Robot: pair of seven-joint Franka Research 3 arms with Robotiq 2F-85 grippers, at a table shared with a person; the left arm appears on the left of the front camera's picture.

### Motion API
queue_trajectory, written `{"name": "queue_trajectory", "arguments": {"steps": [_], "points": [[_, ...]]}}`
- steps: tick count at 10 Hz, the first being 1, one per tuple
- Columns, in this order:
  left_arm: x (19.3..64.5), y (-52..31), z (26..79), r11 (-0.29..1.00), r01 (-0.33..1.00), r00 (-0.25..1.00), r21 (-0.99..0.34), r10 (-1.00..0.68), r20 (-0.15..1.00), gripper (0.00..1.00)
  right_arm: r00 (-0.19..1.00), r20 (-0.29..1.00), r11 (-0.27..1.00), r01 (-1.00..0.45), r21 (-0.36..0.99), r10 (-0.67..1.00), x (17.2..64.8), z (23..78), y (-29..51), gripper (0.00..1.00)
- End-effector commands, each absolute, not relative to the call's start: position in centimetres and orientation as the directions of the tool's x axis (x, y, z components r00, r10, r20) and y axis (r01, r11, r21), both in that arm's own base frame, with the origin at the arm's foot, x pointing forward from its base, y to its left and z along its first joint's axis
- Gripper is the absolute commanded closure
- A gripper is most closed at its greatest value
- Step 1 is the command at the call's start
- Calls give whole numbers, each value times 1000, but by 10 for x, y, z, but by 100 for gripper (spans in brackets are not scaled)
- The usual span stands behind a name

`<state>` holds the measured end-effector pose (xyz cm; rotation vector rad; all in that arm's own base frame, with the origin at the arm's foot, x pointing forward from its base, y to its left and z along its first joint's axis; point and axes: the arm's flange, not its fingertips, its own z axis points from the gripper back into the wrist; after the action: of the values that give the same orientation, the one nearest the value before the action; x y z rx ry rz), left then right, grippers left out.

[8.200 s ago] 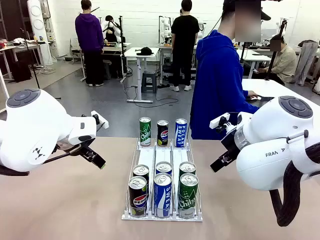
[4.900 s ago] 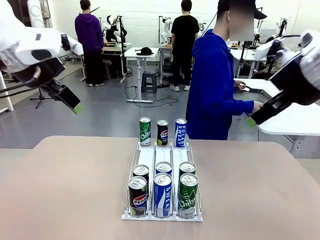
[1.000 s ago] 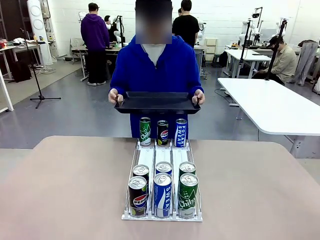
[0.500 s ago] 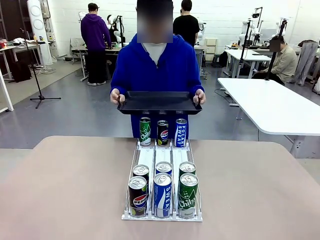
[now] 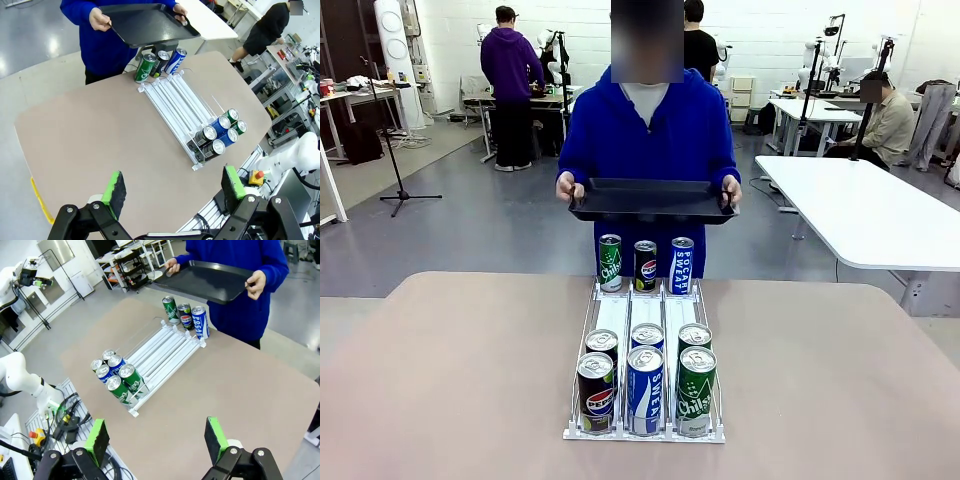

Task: Retrieve and hand over the desired beverage to the person.
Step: Pick up a can of the same type that the person held from the Automatic Can Dispenser.

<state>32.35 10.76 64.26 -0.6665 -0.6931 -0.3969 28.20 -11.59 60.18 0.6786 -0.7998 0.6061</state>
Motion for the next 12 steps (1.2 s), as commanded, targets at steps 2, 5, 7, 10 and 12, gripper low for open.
{"name": "queue_trajectory", "arguments": {"steps": [2,5,7,10,12], "points": [[324,109,643,715,558,697,-422,-128,705,0,537,815,614,-725,312,220,286,605,-116,0],[324,109,643,715,558,697,-422,-128,705,0,537,815,614,-725,312,220,286,605,-116,0],[324,109,643,715,558,697,-422,-128,705,0,537,815,614,-725,312,220,286,605,-116,0],[324,109,643,715,558,697,-422,-128,705,0,537,815,614,-725,312,220,286,605,-116,0],[324,109,643,715,558,697,-422,-128,705,0,537,815,614,-725,312,220,286,605,-116,0]]}}
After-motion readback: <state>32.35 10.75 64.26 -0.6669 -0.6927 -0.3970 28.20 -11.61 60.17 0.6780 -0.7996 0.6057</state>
